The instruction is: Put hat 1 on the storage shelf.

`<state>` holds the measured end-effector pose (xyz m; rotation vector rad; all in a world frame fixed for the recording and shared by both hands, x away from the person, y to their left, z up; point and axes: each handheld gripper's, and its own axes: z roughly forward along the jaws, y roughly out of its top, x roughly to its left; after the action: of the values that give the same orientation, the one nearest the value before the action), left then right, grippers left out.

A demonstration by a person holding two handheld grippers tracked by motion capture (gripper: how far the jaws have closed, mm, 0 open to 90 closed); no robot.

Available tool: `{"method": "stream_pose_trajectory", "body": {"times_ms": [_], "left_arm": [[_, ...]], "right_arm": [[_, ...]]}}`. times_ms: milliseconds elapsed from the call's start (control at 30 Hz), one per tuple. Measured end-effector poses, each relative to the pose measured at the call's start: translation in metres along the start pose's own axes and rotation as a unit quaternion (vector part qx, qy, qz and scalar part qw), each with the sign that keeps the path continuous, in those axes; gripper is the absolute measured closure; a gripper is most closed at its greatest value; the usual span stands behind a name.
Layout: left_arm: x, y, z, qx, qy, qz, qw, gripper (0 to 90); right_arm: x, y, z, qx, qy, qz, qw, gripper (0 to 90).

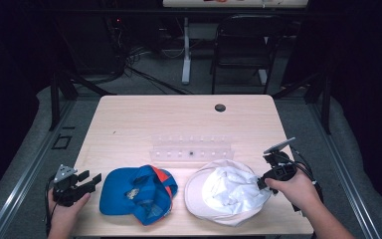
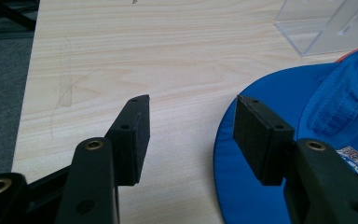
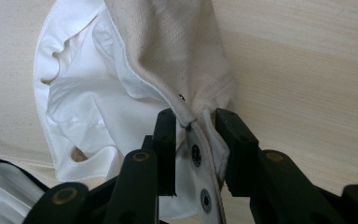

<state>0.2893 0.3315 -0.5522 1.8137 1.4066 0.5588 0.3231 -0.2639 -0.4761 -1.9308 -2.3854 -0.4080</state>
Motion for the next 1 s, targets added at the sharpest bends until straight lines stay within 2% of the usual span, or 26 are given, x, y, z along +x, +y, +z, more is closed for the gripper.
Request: {"method": "stream_pose_trajectory", "body": {"times_ms": [133,267,367,567,600,667,733,800,833,933,967,1000], "left_arm": [[0.001,0.000,0.000,0.000,0.001,0.000,1.0000,46.9],[0.001,0.000,0.000,-0.001,0.001,-0.001,1.0000,46.8],[0.001,0.000,0.000,-0.001,0.001,-0.001,1.0000,46.8],[0.001,0.000,0.000,-0.001,0.001,-0.002,1.0000,46.8],[0.001,0.000,0.000,-0.001,0.001,-0.003,1.0000,46.8],[0.001,0.000,-0.001,-0.001,0.001,-0.004,1.0000,46.8],[0.002,0.000,-0.001,-0.001,0.001,-0.005,1.0000,46.8],[0.001,-0.001,0.000,-0.008,0.002,-0.006,1.0000,46.8],[0.001,-0.001,0.000,-0.008,0.002,-0.006,1.0000,46.9],[0.002,0.000,-0.001,-0.002,0.001,-0.004,1.0000,46.8],[0.002,0.000,-0.001,-0.002,0.001,-0.004,1.0000,46.8],[0.002,0.000,-0.001,-0.002,0.001,-0.005,1.0000,46.8]], "right_arm": [[0.001,0.000,-0.001,-0.004,-0.004,0.000,1.0000,75.1],[0.002,0.002,-0.002,0.002,0.007,0.005,1.0000,77.9],[0.001,0.003,-0.006,0.014,0.017,0.023,0.9995,79.1],[0.003,0.008,-0.014,0.006,0.019,0.042,0.9989,79.3],[0.004,0.008,-0.016,0.014,0.019,0.047,0.9986,79.5],[0.005,0.008,-0.016,-0.004,0.023,0.063,0.9977,80.2],[0.004,0.009,-0.019,0.002,0.029,0.060,0.9978,80.6],[0.005,0.009,-0.022,-0.006,0.036,0.082,0.9960,80.8],[0.002,0.010,-0.024,0.000,0.045,0.079,0.9959,80.8],[0.004,0.009,-0.025,-0.009,0.050,0.092,0.9945,81.0],[0.003,0.009,-0.029,0.001,0.056,0.087,0.9947,81.1],[0.005,0.009,-0.029,-0.007,0.056,0.095,0.9938,81.2]]}}
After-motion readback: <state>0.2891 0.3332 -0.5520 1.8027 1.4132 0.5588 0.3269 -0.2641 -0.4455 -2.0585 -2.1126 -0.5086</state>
